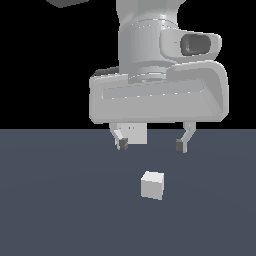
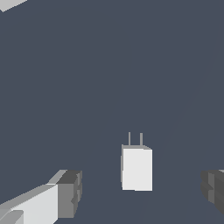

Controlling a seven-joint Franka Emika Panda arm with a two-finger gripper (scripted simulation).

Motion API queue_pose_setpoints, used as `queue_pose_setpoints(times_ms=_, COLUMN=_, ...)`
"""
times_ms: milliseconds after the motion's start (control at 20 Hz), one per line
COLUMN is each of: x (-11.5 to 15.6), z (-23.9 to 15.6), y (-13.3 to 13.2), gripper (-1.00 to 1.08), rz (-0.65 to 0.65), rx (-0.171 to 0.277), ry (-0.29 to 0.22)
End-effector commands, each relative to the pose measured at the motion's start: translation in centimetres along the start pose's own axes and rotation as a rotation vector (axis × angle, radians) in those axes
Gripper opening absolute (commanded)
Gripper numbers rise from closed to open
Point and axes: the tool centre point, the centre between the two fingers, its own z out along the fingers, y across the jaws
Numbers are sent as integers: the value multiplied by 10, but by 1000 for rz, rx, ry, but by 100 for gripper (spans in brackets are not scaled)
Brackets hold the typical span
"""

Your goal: Plug the charger into the wall socket.

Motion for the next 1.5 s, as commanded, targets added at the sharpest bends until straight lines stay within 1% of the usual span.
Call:
queue_pose_setpoints(times_ms=0, x=-4, z=4, y=4, gripper=100, rz=19, rx=-2, ry=8)
queue_pose_setpoints(times_ms=700, x=-8, z=13, y=6, gripper=100, rz=36, rx=-4, ry=13)
queue_pose_setpoints(times_ms=1200, x=-13, z=50, y=6, gripper=100, rz=36, rx=-3, ry=13)
queue_pose_setpoints(times_ms=1450, x=-14, z=59, y=6, gripper=100, rz=36, rx=-3, ry=13)
